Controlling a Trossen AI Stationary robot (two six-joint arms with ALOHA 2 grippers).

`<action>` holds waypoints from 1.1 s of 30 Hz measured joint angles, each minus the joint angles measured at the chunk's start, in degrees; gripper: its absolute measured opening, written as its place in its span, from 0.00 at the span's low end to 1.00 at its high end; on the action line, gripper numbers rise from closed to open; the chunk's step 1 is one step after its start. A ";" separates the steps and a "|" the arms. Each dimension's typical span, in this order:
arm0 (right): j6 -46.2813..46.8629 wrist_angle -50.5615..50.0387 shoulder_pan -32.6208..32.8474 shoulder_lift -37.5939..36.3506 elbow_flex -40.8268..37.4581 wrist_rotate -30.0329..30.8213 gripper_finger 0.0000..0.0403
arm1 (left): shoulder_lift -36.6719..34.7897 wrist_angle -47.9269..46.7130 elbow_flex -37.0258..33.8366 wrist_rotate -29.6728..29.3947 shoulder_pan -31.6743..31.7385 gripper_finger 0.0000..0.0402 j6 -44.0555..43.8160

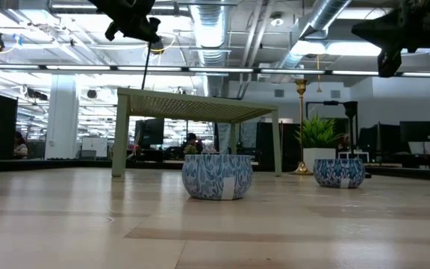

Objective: Pick & Place candle stick holders
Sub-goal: Put the middle black candle holder on the shelf

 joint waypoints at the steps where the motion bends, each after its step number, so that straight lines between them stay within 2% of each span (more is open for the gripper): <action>1: 0.00 -0.02 0.00 -0.02 0.00 0.00 0.00 | 0.00 0.13 0.00 -0.02 0.00 0.08 0.04; 33: 0.02 -0.04 0.00 0.00 0.00 -0.09 0.00 | -0.17 2.03 -0.13 0.02 0.00 0.08 -0.04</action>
